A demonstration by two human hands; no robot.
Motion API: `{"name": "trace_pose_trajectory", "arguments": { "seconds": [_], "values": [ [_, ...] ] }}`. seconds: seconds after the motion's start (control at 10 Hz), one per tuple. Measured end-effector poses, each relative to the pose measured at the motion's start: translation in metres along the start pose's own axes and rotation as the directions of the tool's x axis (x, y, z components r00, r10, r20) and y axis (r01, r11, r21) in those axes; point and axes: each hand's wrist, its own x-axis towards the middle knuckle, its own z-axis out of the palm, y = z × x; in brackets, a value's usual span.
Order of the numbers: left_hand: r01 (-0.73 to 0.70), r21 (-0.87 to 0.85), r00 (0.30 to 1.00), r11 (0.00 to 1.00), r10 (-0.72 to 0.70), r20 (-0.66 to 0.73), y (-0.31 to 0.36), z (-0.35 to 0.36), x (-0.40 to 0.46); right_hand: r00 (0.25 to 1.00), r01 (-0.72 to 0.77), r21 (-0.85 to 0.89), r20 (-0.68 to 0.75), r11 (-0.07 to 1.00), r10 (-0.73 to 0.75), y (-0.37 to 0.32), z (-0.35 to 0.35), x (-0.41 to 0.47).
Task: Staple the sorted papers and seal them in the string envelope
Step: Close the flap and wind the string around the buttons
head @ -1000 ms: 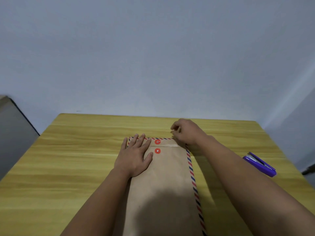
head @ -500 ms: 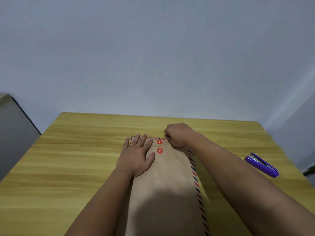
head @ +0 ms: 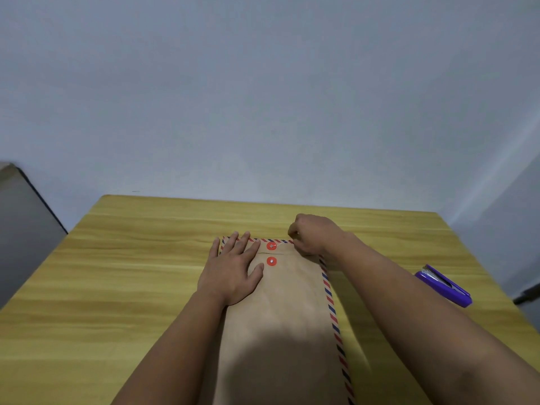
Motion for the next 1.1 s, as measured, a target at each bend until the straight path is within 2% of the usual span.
{"name": "trace_pose_trajectory", "arguments": {
  "seconds": [0.2,0.4,0.5,0.6,0.7,0.8,0.9,1.0,1.1],
  "values": [
    [-0.001,0.008,1.000,1.000,0.001,0.015,-0.001,0.000,0.000,1.000,0.004,-0.046,-0.006,0.999,-0.004,-0.006,-0.003,0.006],
    [0.002,0.005,1.000,1.000,-0.002,0.008,0.000,-0.001,0.000,0.998,0.061,-0.187,-0.003,0.981,-0.062,-0.010,0.002,0.013],
    [0.000,0.003,1.000,1.000,0.000,0.005,0.000,-0.001,0.000,0.999,0.046,-0.101,0.012,0.994,-0.045,-0.009,0.000,0.012],
    [0.000,0.003,1.000,1.000,0.000,0.003,0.000,0.000,0.001,0.993,-0.075,0.227,-0.069,0.971,0.093,-0.005,-0.002,0.007],
    [-0.002,0.003,1.000,1.000,0.002,-0.001,0.000,0.000,0.001,0.971,-0.111,0.564,-0.114,0.818,0.210,-0.007,-0.007,0.004],
    [0.001,0.004,1.000,1.000,-0.001,-0.002,0.000,0.000,0.001,0.954,-0.074,0.726,-0.148,0.684,0.260,-0.011,-0.013,0.004],
    [0.001,0.008,1.000,1.000,-0.001,0.001,0.000,-0.001,0.000,0.976,-0.049,0.653,-0.131,0.756,0.176,-0.011,-0.013,0.003],
    [0.000,0.010,1.000,1.000,0.000,0.007,0.000,-0.001,0.000,0.999,-0.034,0.391,-0.012,0.920,0.043,-0.012,-0.009,0.002],
    [-0.001,0.003,1.000,1.000,0.001,0.000,0.000,0.001,0.000,0.998,0.037,0.095,0.040,0.995,-0.041,-0.016,-0.008,0.005]
  ]
}}
